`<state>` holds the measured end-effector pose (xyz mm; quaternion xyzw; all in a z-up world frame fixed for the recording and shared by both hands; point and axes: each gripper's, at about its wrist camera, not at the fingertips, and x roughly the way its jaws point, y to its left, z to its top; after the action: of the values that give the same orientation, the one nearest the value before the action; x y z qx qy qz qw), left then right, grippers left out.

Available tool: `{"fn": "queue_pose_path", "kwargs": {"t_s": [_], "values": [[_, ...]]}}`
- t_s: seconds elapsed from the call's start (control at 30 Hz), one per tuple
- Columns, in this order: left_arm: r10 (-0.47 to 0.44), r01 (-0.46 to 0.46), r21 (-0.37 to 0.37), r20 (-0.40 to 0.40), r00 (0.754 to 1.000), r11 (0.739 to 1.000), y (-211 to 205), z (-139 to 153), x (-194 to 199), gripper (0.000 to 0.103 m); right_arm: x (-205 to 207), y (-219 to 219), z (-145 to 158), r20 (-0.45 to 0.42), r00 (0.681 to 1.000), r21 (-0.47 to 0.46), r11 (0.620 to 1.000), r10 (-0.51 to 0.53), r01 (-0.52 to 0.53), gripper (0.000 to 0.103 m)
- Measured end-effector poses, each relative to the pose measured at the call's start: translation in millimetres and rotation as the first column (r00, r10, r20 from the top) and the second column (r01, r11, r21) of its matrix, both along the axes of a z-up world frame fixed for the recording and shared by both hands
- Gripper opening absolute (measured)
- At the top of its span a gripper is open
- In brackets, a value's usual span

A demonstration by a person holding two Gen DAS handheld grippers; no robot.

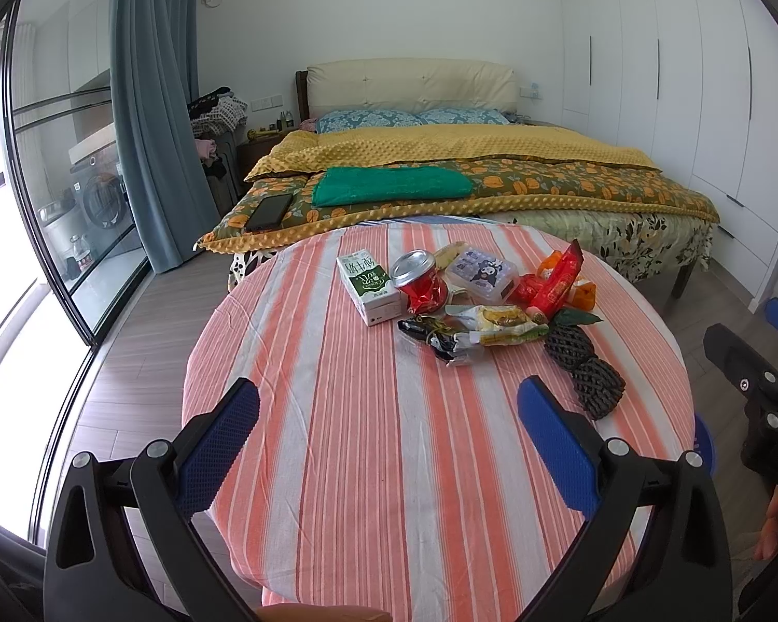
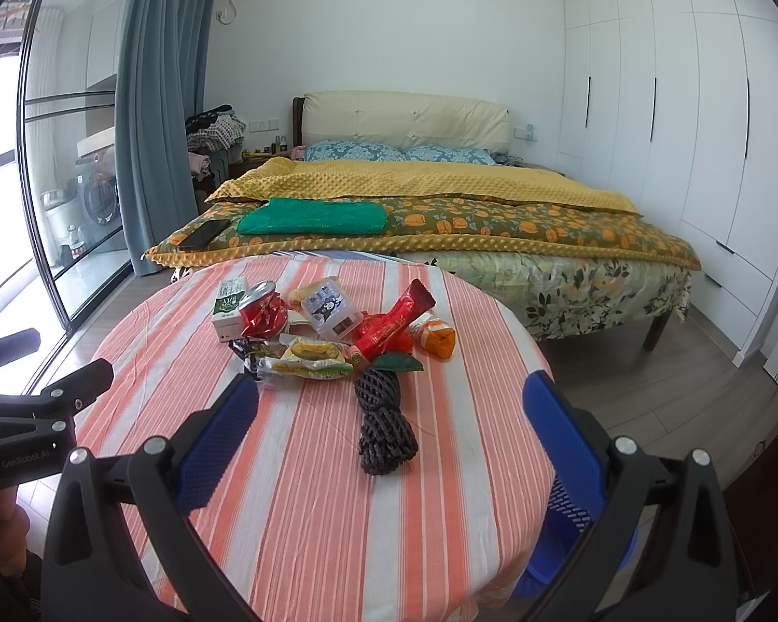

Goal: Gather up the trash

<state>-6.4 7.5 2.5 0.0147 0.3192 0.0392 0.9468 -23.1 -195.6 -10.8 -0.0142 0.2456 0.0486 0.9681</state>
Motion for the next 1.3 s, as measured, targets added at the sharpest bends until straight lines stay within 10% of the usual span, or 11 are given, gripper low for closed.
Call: {"fn": "queue_pose_path", "kwargs": {"t_s": [1.3], "values": [[-0.001, 0.001, 0.001, -0.008, 1.000, 1.000, -2.3, -0.8, -2.1, 0.099, 1.6, -2.1, -10.9, -0.020, 1.000, 0.003, 1.000, 0.009, -0.008, 0.098]]}}
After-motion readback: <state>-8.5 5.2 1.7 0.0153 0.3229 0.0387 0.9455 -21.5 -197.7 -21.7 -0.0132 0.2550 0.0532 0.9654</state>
